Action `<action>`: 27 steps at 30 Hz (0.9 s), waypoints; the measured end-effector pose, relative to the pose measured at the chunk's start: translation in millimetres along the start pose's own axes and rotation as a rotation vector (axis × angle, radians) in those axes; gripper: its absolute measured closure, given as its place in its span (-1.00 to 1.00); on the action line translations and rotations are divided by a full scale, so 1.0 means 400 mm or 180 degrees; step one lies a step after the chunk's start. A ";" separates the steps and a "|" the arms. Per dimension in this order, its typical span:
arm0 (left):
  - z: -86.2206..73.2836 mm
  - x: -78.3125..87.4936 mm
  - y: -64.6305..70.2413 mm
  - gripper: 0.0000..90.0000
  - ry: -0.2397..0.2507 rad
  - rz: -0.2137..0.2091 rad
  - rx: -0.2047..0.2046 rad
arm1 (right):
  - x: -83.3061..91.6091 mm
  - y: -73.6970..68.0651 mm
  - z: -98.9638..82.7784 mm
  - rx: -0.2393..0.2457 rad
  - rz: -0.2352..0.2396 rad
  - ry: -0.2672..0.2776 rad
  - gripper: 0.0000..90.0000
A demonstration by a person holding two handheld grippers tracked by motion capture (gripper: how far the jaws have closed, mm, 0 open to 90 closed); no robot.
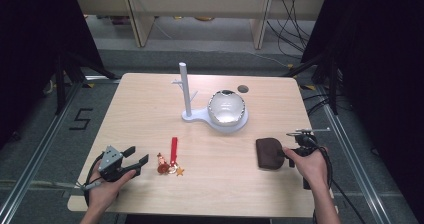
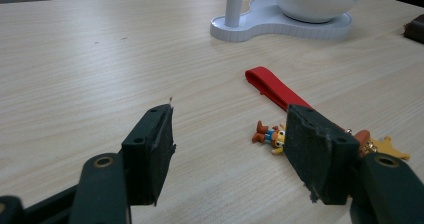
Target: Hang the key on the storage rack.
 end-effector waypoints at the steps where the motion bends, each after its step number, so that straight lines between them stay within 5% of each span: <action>1: 0.003 -0.005 0.002 -0.20 0.0048 -0.0063 -0.0018 | -0.002 -0.009 0.001 -0.0066 0.0125 -0.0067 0.00; 3: 0.002 -0.006 0.003 -0.20 0.0040 -0.0070 -0.0030 | -0.007 -0.017 0.005 -0.0229 0.0127 -0.0137 -0.02; 7: 0.003 -0.006 0.003 -0.20 0.0044 -0.0065 -0.0018 | -0.013 -0.011 0.009 -0.0095 0.0149 -0.0278 -0.04; 11: 0.001 -0.004 0.002 -0.20 0.0021 -0.0042 -0.0009 | -0.025 -0.027 0.011 -0.0272 0.0237 -0.0375 -0.08; 12: -0.002 -0.002 0.002 -0.20 -0.0006 -0.0012 0.0026 | -0.029 -0.022 0.009 -0.0175 0.0256 -0.0399 -0.08; 13: -0.002 -0.003 0.003 -0.20 -0.0002 -0.0021 0.0020 | -0.028 -0.039 0.004 -0.0429 0.0298 -0.0508 -0.09; 14: -0.003 -0.003 0.003 -0.20 -0.0004 -0.0021 0.0020 | -0.040 -0.024 0.009 -0.0230 0.0289 -0.0405 -0.10; 18: -0.003 -0.004 0.003 -0.20 -0.0005 -0.0021 0.0027 | -0.040 -0.020 0.009 -0.0287 0.0390 -0.0472 -0.11; 19: -0.004 -0.004 0.002 -0.20 -0.0007 -0.0021 0.0023 | -0.037 -0.034 0.005 -0.0583 0.0400 -0.0587 -0.12; 20: -0.004 -0.004 0.002 -0.20 -0.0009 -0.0021 0.0025 | -0.042 -0.014 0.005 -0.0295 0.0437 -0.0525 -0.14; 21: -0.005 -0.004 0.002 -0.20 -0.0016 -0.0014 0.0038 | -0.043 -0.023 0.005 -0.0510 0.0436 -0.0587 -0.14; 22: -0.004 -0.004 0.001 -0.20 -0.0014 -0.0013 0.0015 | -0.043 -0.018 0.004 -0.0398 0.0488 -0.0577 -0.13; 23: -0.004 -0.006 0.001 -0.20 0.0002 -0.0028 0.0009 | -0.044 -0.030 0.006 -0.0598 0.0524 -0.0567 -0.10; 24: -0.002 -0.009 0.001 -0.20 0.0034 -0.0079 -0.0012 | -0.043 -0.022 0.003 -0.0459 0.0591 -0.0589 -0.02; 27: -0.007 -0.007 -0.002 -0.20 -0.0009 -0.0021 0.0017 | -0.040 -0.019 -0.003 -0.0361 0.0735 -0.0623 0.18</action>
Point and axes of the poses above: each handheld gripper's, and its own axes: x roughly backward along the jaws, z roughly out of its top, y roughly to its right, the point moved 9 cm from there along -x, roughly forward along the jaws, and after that the axes turned 8 degrees about x, right-handed, at the moved point
